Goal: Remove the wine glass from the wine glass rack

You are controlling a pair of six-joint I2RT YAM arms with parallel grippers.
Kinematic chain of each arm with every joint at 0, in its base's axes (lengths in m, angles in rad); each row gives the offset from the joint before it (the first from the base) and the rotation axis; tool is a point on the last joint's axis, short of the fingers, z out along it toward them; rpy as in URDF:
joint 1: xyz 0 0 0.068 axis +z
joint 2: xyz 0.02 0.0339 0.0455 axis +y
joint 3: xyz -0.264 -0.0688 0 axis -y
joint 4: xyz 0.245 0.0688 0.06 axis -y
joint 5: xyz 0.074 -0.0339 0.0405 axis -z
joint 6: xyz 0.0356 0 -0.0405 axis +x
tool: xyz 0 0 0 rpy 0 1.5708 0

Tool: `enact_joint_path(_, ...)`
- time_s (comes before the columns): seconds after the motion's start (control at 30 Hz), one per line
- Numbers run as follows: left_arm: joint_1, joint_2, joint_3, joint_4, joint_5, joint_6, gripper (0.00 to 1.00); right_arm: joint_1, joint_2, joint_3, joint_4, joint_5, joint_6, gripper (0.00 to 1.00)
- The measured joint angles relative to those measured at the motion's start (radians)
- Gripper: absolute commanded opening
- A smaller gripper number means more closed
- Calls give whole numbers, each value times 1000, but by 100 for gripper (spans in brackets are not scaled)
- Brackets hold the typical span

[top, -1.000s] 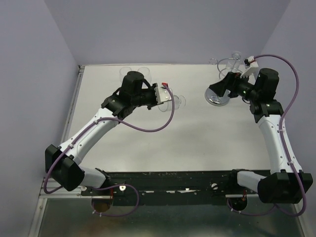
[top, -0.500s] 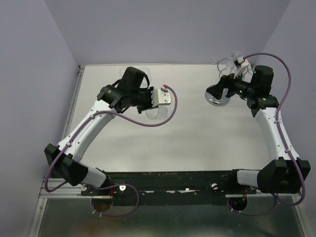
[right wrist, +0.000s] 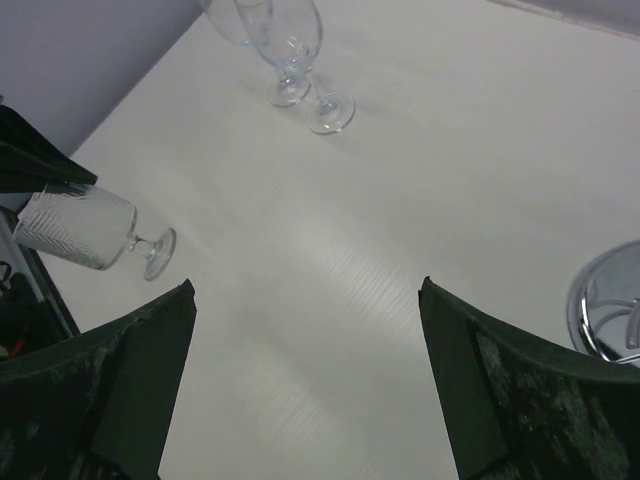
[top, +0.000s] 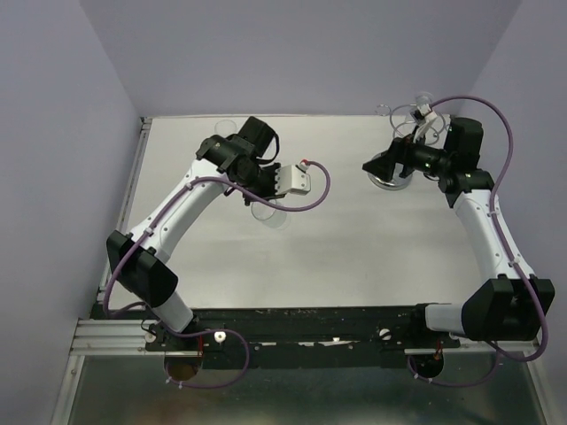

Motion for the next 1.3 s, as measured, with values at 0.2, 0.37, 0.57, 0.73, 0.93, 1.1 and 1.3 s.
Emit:
enact_joint_path(0.2,2,60,11,-41,-102,-6,0,12,8,-37,18,-42,95,100)
enact_joint_path(0.37,19,109,-15,-51,-193,-73,0,15,8,-47,71,-46,177,100)
enact_joint_path(0.57,54,109,-26,-41,-237,-183,0,15,6,-123,185,-72,291,100)
enact_joint_path(0.73,121,124,-20,-63,-224,-286,0,15,3,-137,202,-72,322,100)
enact_joint_path(0.93,196,165,-9,-63,-198,-444,0,15,-16,-154,203,-69,323,100)
enact_joint_path(1.1,221,159,-13,-35,-197,-543,0,15,-17,-162,202,-62,332,100)
enact_joint_path(1.3,370,159,-11,21,-247,-706,0,15,-17,-171,203,-14,336,100)
